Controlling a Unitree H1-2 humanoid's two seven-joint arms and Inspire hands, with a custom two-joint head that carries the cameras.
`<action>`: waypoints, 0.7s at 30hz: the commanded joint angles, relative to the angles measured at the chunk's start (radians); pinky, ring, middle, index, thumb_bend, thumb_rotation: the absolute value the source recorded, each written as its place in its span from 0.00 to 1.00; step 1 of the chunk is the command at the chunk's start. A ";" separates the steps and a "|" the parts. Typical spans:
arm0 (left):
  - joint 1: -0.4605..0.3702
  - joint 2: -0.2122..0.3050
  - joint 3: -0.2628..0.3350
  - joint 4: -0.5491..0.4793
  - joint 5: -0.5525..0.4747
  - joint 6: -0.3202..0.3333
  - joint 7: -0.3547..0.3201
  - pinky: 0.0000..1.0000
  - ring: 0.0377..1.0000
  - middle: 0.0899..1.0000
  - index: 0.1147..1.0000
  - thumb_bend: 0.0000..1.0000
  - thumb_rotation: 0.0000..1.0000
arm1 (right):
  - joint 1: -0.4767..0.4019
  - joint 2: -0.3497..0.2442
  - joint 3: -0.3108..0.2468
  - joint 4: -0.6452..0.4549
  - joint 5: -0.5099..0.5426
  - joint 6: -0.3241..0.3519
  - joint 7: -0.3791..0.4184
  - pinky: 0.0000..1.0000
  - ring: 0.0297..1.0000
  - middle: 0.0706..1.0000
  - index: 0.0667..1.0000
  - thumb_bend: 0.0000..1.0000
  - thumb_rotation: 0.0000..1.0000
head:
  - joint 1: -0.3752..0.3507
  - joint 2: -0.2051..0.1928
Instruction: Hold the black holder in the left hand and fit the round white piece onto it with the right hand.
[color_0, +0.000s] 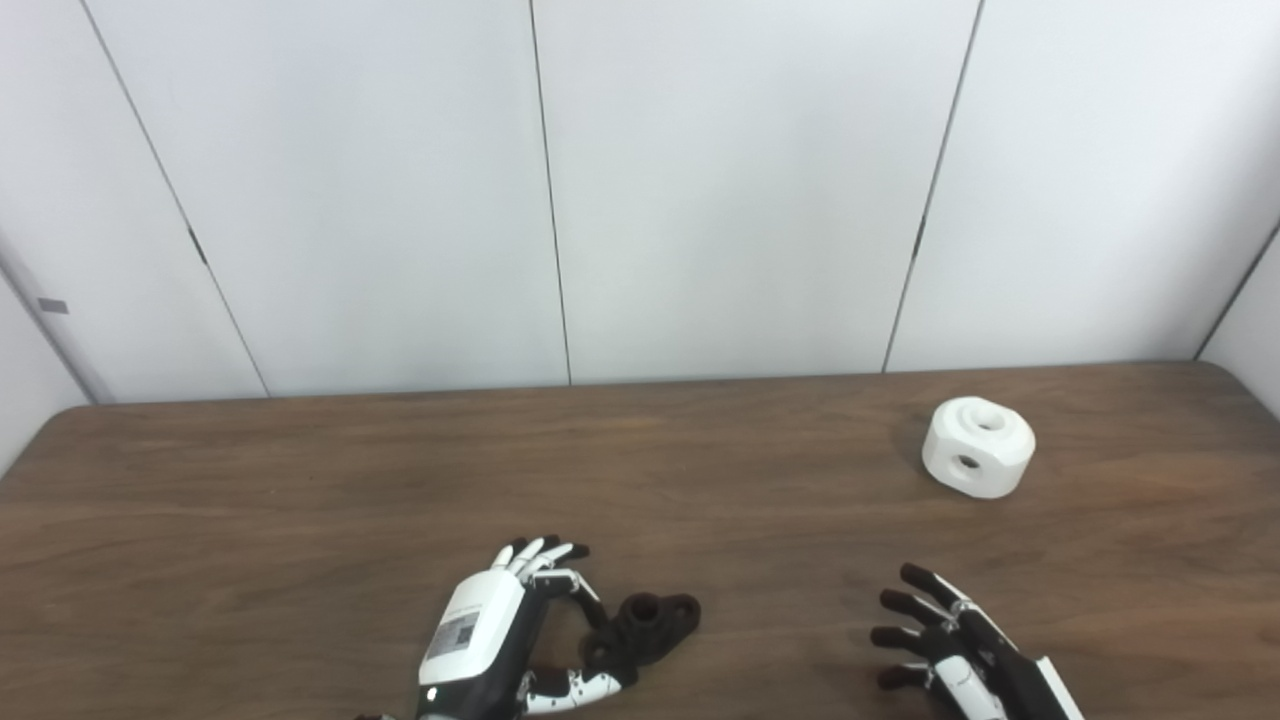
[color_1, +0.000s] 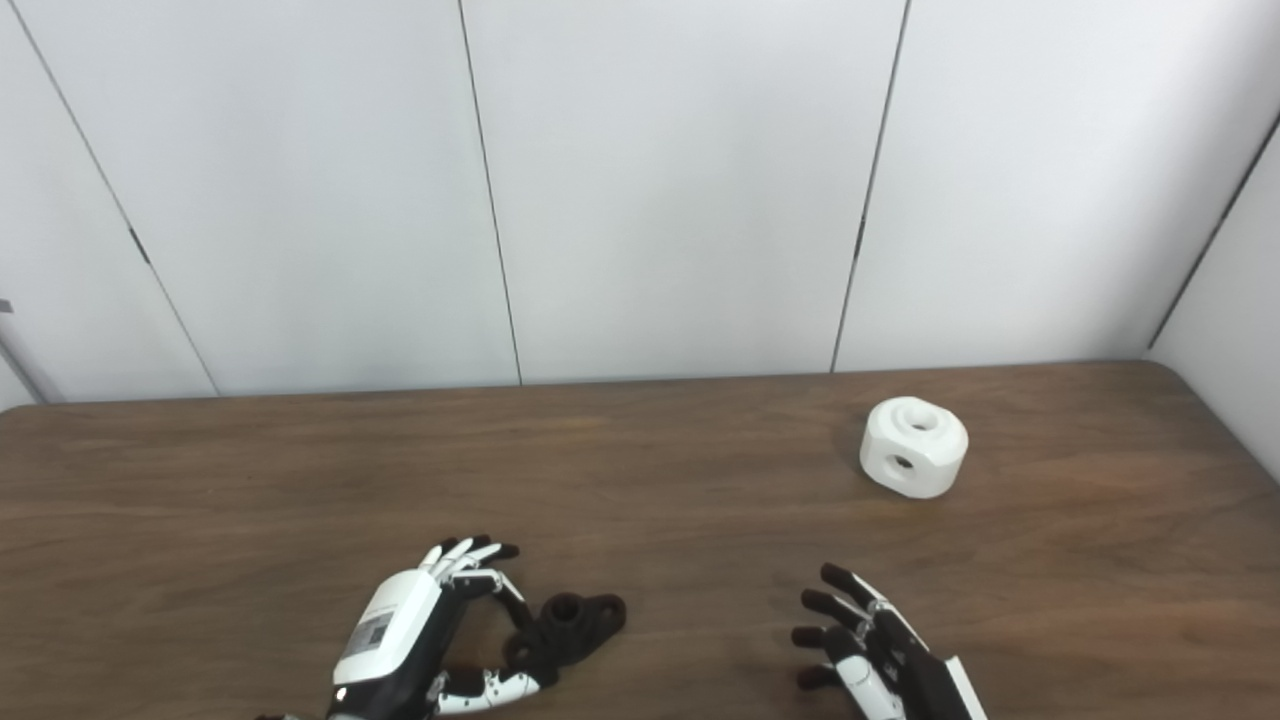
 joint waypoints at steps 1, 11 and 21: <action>-0.028 -0.004 0.008 0.002 0.006 -0.007 0.025 1.00 0.93 0.85 0.41 0.51 0.05 | 0.012 0.046 -0.010 -0.043 0.008 -0.020 -0.001 0.53 0.69 0.77 0.82 0.59 0.66 | -0.001 0.001; -0.032 -0.010 0.007 0.003 0.022 0.018 0.020 1.00 0.96 0.87 0.42 0.51 0.05 | 0.001 -0.022 -0.063 -0.149 -0.014 0.037 0.004 0.48 0.64 0.75 0.77 0.62 0.59 | -0.070 -0.047; -0.034 0.015 0.017 0.043 -0.005 -0.014 0.037 1.00 0.95 0.87 0.42 0.51 0.05 | -0.157 -0.100 -0.358 -0.161 -0.268 0.054 -0.143 0.45 0.59 0.64 0.66 0.68 0.54 | -0.224 -0.133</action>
